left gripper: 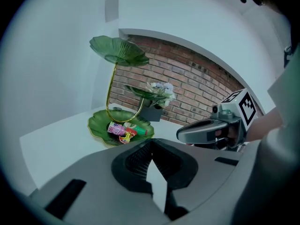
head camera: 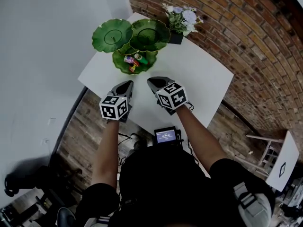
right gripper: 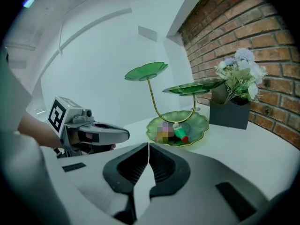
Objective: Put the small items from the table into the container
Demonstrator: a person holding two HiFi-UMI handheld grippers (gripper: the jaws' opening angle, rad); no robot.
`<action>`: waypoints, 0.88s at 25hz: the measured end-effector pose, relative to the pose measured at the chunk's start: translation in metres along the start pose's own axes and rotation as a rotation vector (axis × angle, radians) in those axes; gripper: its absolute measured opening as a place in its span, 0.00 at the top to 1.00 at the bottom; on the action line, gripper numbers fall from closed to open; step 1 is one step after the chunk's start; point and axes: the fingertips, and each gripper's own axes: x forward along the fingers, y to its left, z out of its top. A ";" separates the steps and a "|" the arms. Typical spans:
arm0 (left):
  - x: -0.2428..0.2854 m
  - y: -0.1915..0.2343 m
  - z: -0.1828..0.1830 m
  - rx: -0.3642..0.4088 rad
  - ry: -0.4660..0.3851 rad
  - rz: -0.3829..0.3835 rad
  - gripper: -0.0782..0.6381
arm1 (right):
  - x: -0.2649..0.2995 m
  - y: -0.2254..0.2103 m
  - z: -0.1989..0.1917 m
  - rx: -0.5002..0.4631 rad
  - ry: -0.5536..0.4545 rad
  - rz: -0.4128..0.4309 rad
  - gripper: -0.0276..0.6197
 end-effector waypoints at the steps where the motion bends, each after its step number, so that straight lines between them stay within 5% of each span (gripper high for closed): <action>1: -0.003 -0.004 0.000 0.003 -0.006 -0.010 0.88 | -0.001 0.003 0.000 -0.001 0.000 0.005 0.93; 22: -0.093 -0.065 -0.005 0.014 -0.141 -0.182 0.88 | -0.055 0.045 -0.015 -0.010 -0.039 0.029 0.93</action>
